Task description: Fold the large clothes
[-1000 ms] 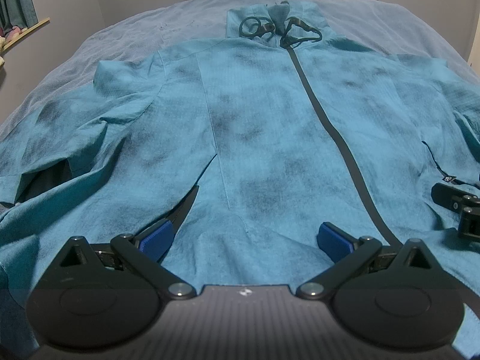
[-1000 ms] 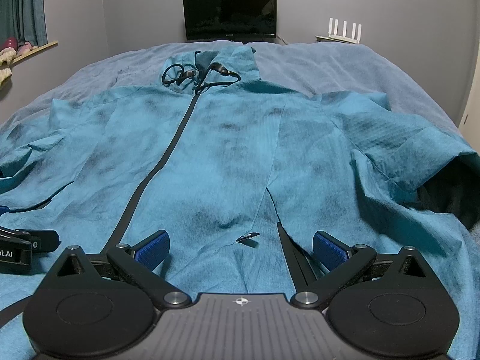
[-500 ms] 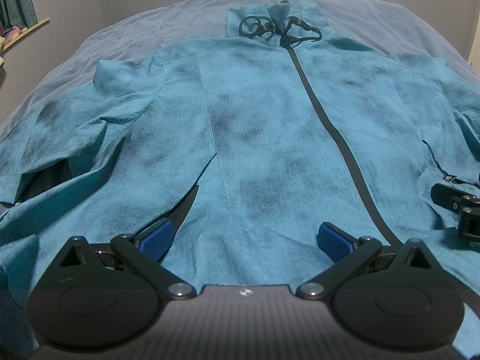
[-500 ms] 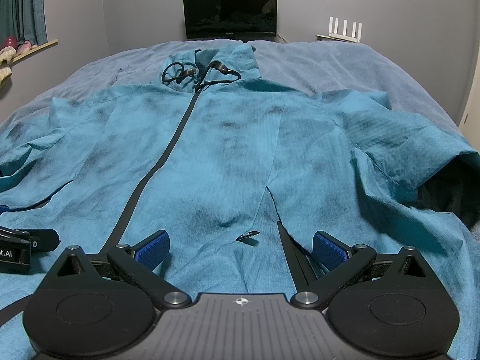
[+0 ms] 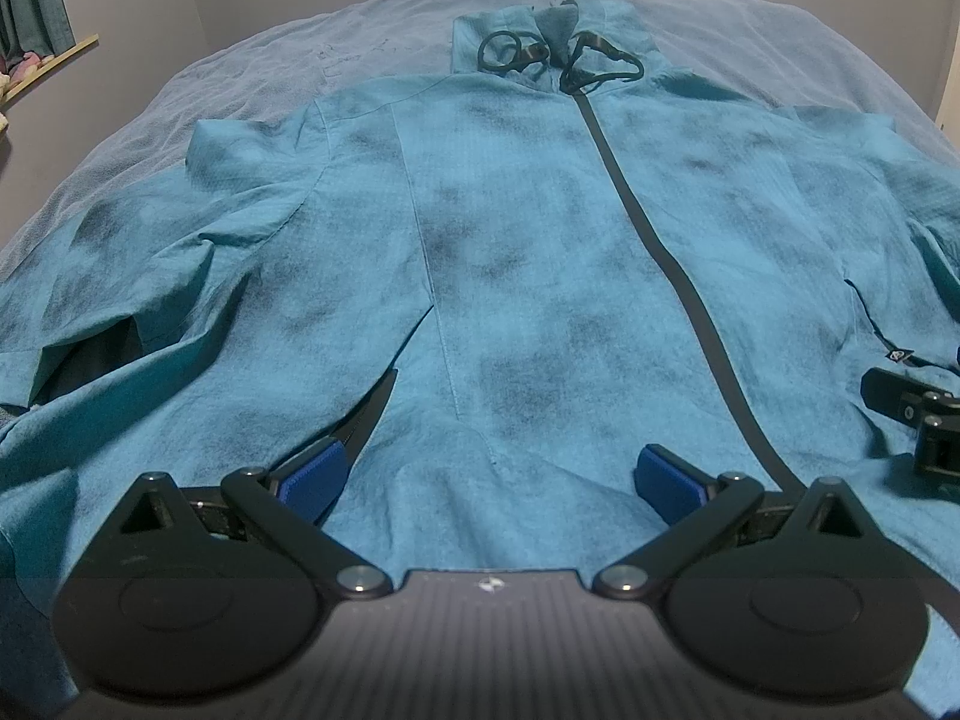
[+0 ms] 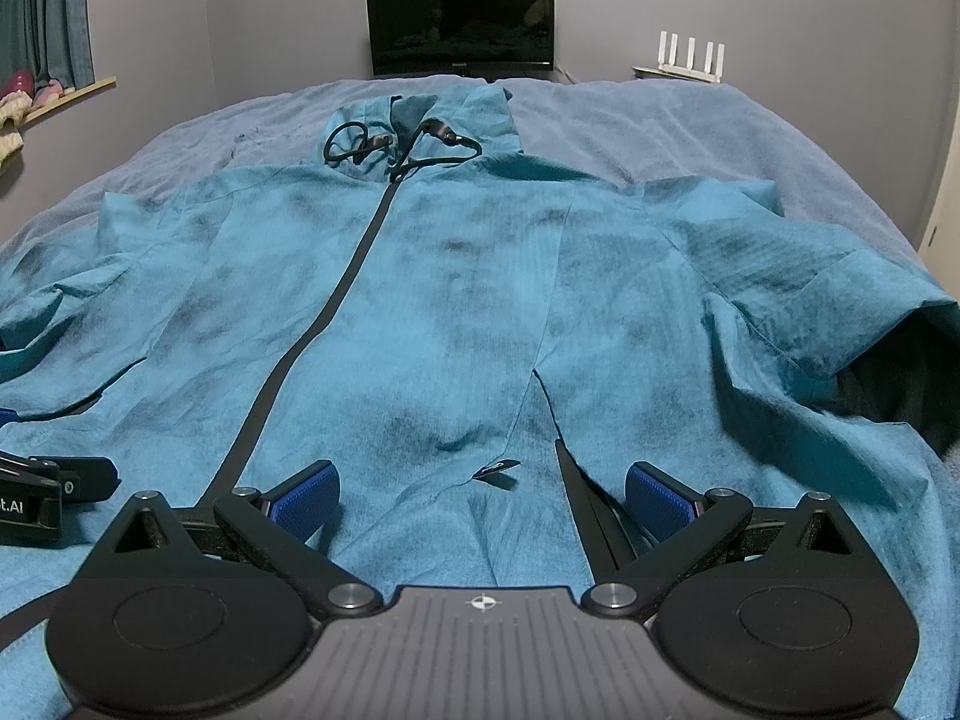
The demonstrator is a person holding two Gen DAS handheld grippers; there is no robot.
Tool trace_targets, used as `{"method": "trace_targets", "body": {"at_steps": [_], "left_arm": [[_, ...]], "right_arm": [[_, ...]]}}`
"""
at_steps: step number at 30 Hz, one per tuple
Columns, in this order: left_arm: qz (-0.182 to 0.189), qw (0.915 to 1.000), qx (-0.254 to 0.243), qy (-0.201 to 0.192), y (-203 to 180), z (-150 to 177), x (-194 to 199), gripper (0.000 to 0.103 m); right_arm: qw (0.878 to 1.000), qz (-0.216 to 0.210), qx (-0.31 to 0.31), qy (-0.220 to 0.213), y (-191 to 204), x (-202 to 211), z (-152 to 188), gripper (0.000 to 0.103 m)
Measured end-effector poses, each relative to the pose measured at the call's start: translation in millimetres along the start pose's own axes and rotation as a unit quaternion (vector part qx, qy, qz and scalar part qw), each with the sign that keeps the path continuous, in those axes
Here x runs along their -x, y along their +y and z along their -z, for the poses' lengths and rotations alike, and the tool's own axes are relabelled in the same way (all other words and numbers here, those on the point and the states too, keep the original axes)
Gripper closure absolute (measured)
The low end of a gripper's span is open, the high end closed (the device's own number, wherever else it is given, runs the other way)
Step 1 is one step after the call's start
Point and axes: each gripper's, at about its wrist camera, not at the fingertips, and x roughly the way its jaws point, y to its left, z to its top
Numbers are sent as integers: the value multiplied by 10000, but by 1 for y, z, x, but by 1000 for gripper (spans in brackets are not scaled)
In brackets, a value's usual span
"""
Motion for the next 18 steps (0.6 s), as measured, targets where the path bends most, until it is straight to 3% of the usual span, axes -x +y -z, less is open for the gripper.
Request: {"method": "trace_targets", "body": {"at_steps": [18], "left_arm": [[0, 10000, -2, 8, 0, 0, 0, 0]], "right_arm": [[10000, -1, 1, 23, 0, 0, -2, 0]]}}
